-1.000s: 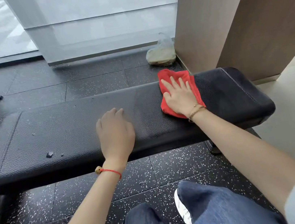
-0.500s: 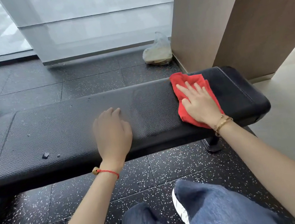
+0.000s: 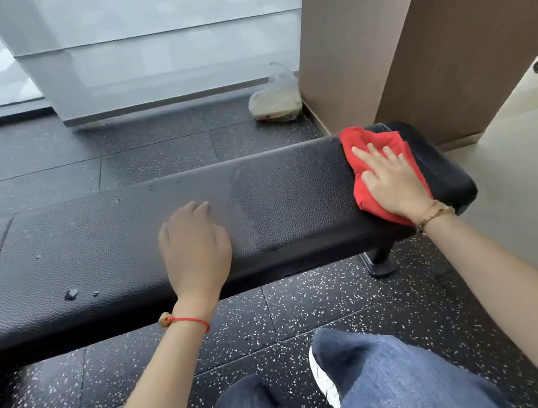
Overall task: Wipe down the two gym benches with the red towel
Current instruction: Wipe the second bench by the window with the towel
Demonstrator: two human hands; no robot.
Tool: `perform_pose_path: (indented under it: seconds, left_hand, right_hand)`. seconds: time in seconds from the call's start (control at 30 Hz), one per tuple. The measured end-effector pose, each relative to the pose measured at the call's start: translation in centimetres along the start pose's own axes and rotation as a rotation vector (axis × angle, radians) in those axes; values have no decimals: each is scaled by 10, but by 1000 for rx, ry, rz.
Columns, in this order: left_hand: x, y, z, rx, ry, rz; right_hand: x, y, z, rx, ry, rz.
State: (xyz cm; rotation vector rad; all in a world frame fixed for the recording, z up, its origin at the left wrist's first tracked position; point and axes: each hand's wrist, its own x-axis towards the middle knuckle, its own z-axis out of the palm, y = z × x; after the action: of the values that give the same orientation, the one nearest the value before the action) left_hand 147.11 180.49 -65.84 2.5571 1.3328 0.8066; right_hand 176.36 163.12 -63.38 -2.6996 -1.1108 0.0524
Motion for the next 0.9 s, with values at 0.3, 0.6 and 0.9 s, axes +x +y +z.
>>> perform_pose_path:
  seconds: [0.3,0.6,0.9]
  left_hand:
    - [0,-1,3,18,13,7]
    - [0,6,3,60,-20,-21]
    - [1,1,0,44,-18,-2]
  right_hand:
    - [-49,-45,12,70,-27,-278]
    - [39,-109,17,11,-114,-124]
    - [-39,-130,29,71,-126,-618]
